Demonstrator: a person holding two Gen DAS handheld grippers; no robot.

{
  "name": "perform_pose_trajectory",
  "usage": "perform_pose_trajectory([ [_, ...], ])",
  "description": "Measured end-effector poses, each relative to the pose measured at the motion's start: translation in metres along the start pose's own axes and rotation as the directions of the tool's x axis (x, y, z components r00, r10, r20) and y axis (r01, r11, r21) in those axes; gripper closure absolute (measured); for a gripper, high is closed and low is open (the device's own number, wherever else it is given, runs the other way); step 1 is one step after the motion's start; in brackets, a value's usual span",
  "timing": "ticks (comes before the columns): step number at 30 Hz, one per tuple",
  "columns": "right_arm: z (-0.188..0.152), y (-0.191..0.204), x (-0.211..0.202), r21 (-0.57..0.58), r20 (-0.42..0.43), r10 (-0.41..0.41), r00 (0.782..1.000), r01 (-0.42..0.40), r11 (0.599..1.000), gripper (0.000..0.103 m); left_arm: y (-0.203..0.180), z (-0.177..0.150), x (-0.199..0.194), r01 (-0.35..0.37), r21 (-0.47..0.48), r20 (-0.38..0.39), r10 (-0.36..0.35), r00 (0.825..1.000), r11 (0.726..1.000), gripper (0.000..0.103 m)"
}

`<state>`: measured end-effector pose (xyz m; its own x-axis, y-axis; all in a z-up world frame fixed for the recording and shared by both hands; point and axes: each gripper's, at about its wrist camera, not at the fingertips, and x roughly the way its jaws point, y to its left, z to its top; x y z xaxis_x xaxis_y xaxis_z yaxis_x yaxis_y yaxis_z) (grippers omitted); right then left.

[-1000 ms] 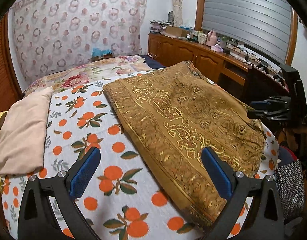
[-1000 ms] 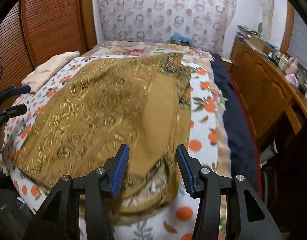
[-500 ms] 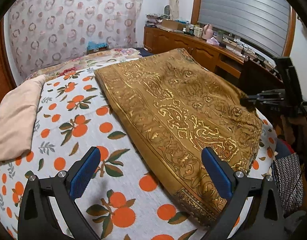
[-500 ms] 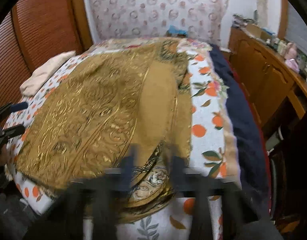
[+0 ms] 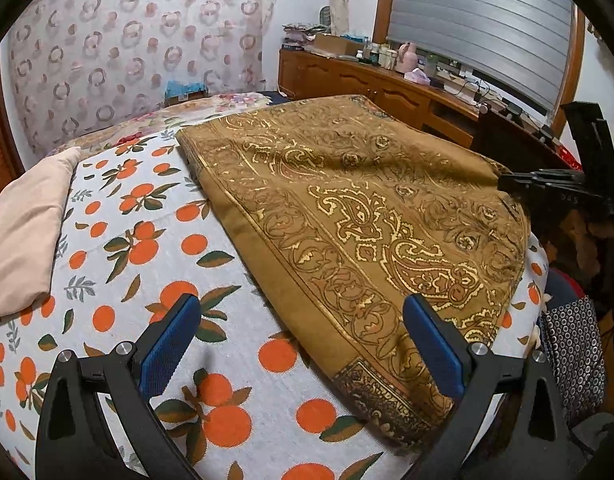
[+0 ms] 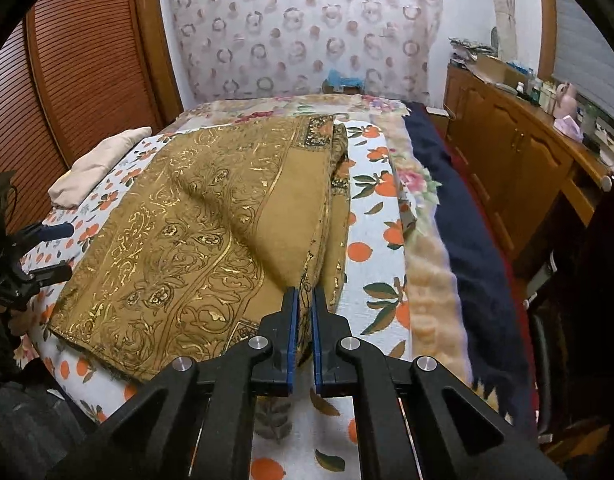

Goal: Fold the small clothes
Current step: 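Grasp the end of the folded shirt with the right tool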

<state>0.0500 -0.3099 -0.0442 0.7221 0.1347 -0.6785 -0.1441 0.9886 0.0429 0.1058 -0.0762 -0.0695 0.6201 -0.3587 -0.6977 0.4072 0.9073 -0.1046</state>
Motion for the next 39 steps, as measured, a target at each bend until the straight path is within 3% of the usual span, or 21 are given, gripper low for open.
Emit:
perform_pose_trajectory([
  [4, 0.002, 0.004, 0.002, 0.005, -0.002, 0.005, 1.000, -0.005, 1.000, 0.069, 0.000, -0.002, -0.001, 0.010, -0.005, 0.000, -0.010, 1.000, 1.000, 0.002],
  [7, -0.002, 0.006, 0.007, -0.009, -0.025, -0.006, 1.000, 0.006, 1.000, 0.055, -0.001, -0.005, -0.001, 0.028, -0.003, -0.006, -0.028, 1.000, 1.000, 0.011],
  [13, -0.010, 0.001, 0.019, 0.030, -0.051, 0.002, 0.999, 0.000, 1.000, 0.050, -0.005, -0.011, 0.002, 0.069, 0.000, -0.039, -0.069, 0.997, 0.998, 0.035],
  [24, -0.015, -0.002, 0.027, 0.090, -0.058, 0.044, 0.997, -0.039, 0.995, 0.049, -0.006, -0.023, 0.000, 0.110, -0.016, -0.067, -0.111, 0.992, 0.994, 0.056],
  [30, -0.015, 0.011, 0.026, 0.059, -0.072, 0.068, 0.995, -0.063, 0.996, 0.054, -0.009, -0.026, -0.003, 0.155, -0.009, -0.071, -0.155, 0.985, 0.988, 0.057],
  [32, -0.015, 0.011, 0.027, 0.047, -0.083, 0.075, 0.994, -0.072, 0.996, 0.055, -0.009, -0.027, -0.004, 0.173, -0.011, -0.079, -0.173, 0.982, 0.985, 0.071],
  [35, -0.016, 0.009, 0.027, 0.055, -0.080, 0.088, 0.993, -0.084, 0.995, 0.065, -0.009, -0.027, -0.003, 0.197, -0.019, -0.085, -0.198, 0.976, 0.980, 0.084],
  [37, -0.017, 0.010, 0.027, 0.063, -0.078, 0.086, 0.993, -0.082, 0.995, 0.079, -0.008, -0.026, -0.003, 0.206, -0.025, -0.084, -0.208, 0.975, 0.978, 0.090],
  [38, -0.017, 0.009, 0.026, 0.070, -0.077, 0.098, 0.992, -0.092, 0.993, 0.083, -0.008, -0.025, -0.004, 0.209, -0.023, -0.077, -0.210, 0.975, 0.978, 0.100],
  [39, -0.017, 0.010, 0.026, 0.079, -0.072, 0.104, 0.992, -0.099, 0.992, 0.092, -0.007, -0.023, -0.006, 0.213, -0.028, -0.064, -0.215, 0.975, 0.977, 0.100],
])
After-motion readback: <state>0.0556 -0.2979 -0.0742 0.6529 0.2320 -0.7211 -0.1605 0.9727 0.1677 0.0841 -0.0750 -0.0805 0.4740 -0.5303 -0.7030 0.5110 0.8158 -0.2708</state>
